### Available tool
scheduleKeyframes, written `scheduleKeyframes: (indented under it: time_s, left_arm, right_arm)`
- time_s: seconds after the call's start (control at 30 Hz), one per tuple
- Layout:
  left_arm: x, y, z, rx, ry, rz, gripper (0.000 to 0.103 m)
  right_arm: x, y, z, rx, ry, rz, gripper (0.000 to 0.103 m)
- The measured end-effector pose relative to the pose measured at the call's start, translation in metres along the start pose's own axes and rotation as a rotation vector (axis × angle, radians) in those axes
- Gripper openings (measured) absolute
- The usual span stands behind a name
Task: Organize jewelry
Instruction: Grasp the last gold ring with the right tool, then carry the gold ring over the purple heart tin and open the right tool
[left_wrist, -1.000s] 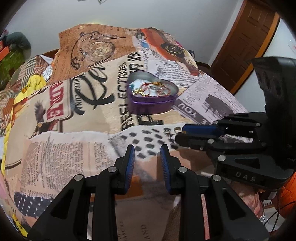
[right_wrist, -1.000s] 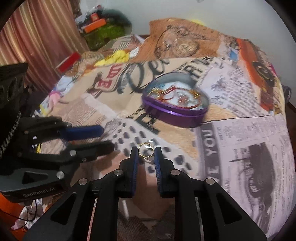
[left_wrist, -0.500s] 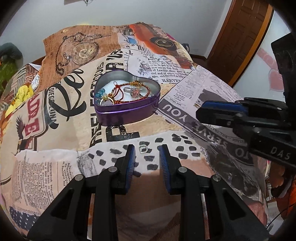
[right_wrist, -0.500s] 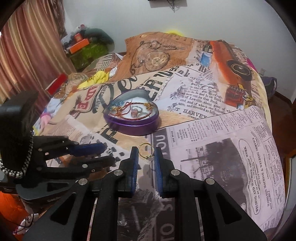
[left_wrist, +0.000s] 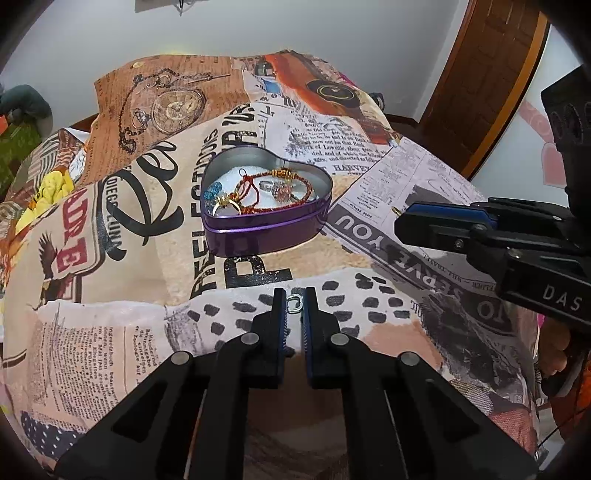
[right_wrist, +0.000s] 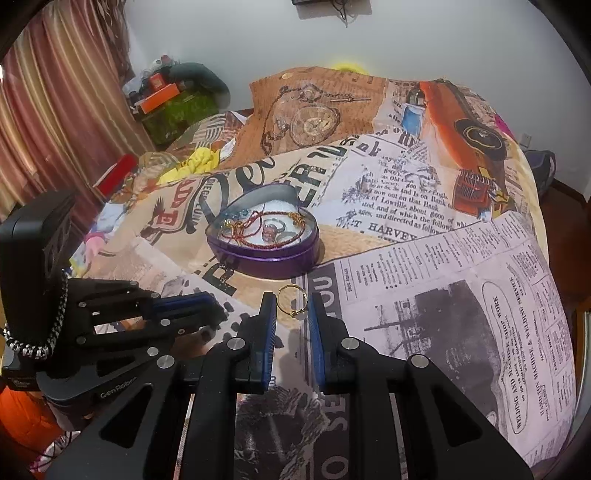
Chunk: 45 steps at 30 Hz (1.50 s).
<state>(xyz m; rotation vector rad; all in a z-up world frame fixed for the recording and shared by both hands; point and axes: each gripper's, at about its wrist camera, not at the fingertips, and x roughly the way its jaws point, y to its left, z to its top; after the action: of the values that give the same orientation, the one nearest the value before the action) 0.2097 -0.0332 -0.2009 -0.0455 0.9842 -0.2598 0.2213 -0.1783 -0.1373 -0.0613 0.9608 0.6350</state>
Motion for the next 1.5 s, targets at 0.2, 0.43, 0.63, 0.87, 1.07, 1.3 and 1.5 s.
scheduleKeyframes:
  time_s: [0.2, 0.43, 0.63, 0.87, 1.07, 1.3, 1.5]
  left_arm:
    - [-0.016, 0.005, 0.008, -0.002, -0.048, 0.009, 0.007]
    - [-0.035, 0.013, 0.022, -0.009, -0.113, 0.019, 0.007]
    - [-0.041, 0.019, 0.036, -0.006, -0.153, 0.026, 0.007]
    - [-0.038, 0.026, 0.049, -0.006, -0.178, 0.024, 0.007]
    - [-0.026, 0.031, 0.056, -0.003, -0.174, 0.021, 0.007]
    - [-0.008, 0.035, 0.060, 0.002, -0.145, 0.013, 0.007]
    - [0.003, 0.035, 0.064, 0.011, -0.128, 0.002, 0.007]
  right_arm:
    - [-0.008, 0.002, 0.009, -0.004, -0.036, -0.009, 0.016]
    - [-0.015, 0.006, 0.025, -0.004, -0.080, -0.005, 0.016]
    - [-0.014, 0.011, 0.037, -0.016, -0.108, -0.003, 0.016]
    - [-0.005, 0.012, 0.047, -0.028, -0.116, 0.000, 0.016]
    - [0.011, 0.008, 0.052, -0.025, -0.095, 0.003, 0.016]
    - [0.036, 0.002, 0.056, -0.017, -0.040, 0.024, 0.016]
    - [0.052, -0.002, 0.057, -0.011, 0.008, 0.050, 0.016]
